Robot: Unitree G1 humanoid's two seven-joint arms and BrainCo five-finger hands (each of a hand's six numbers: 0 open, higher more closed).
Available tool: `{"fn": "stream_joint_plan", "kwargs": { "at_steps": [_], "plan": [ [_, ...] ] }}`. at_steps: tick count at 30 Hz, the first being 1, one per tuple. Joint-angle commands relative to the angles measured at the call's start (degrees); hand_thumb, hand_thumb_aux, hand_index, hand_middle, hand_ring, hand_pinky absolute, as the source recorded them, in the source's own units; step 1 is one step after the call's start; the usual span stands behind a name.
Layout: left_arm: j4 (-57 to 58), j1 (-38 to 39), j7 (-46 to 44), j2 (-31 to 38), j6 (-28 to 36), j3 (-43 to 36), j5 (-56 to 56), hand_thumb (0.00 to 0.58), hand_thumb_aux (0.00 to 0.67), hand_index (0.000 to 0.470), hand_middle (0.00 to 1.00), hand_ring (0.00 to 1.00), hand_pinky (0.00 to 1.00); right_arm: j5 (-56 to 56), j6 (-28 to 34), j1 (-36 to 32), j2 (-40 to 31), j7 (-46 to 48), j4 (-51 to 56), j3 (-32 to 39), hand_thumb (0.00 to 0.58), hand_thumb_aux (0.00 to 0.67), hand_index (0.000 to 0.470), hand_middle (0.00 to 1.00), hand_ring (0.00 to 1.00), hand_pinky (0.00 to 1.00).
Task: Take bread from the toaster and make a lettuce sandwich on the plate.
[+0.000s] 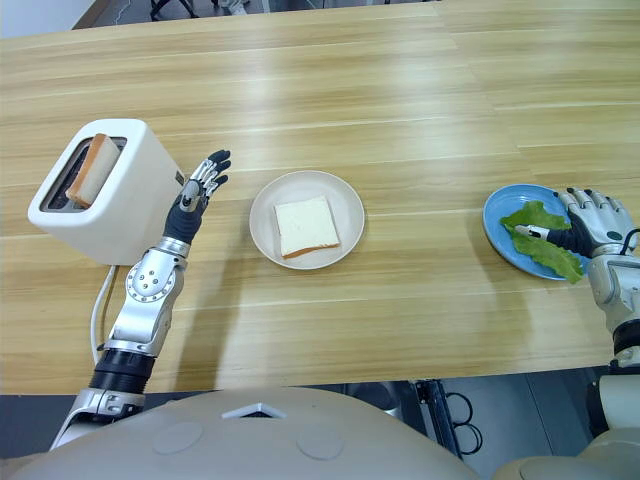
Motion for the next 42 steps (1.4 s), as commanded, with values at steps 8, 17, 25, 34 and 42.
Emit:
{"fn": "stream_joint_plan", "kwargs": {
  "at_steps": [8,17,25,34,42],
  "plan": [
    [-0.7,1.3,-0.5,-0.8,0.6,0.3,2.5,0.0,0.0,0.0,0.0,0.0,0.0,1.4,0.2,-3.6,0.6,-0.8,7.3,7.3,0.0,0.0,0.0,0.0,0.0,0.0],
    [-0.9,2.1,-0.8,-1.5,0.7,0.0,3.6,0.0,0.0,0.0,0.0,0.0,0.0,2.1,0.6,-5.6,1.7,0.9,10.0,10.6,0.0,0.0,0.0,0.0,0.0,0.0],
    [-1.3,2.3,-1.1,-1.3,1.0,0.3,3.8,0.0,0.0,0.0,0.0,0.0,0.0,2.8,0.8,-5.4,2.5,1.6,10.6,13.1,0.493,0.41,0.281,0.0,0.0,0.0],
    [-1.2,2.7,-1.3,-1.4,1.0,0.6,4.2,0.0,0.0,0.0,0.0,0.0,0.0,3.9,0.5,-5.2,2.2,1.4,10.2,13.9,0.575,0.607,0.417,0.0,0.0,0.0],
    [-0.8,2.7,-1.3,-1.6,0.8,0.6,4.5,0.0,0.0,0.0,0.0,0.0,0.0,5.1,-0.2,-5.1,1.6,-0.1,9.2,14.1,0.579,0.638,0.438,0.0,0.0,0.0]
  ]
}}
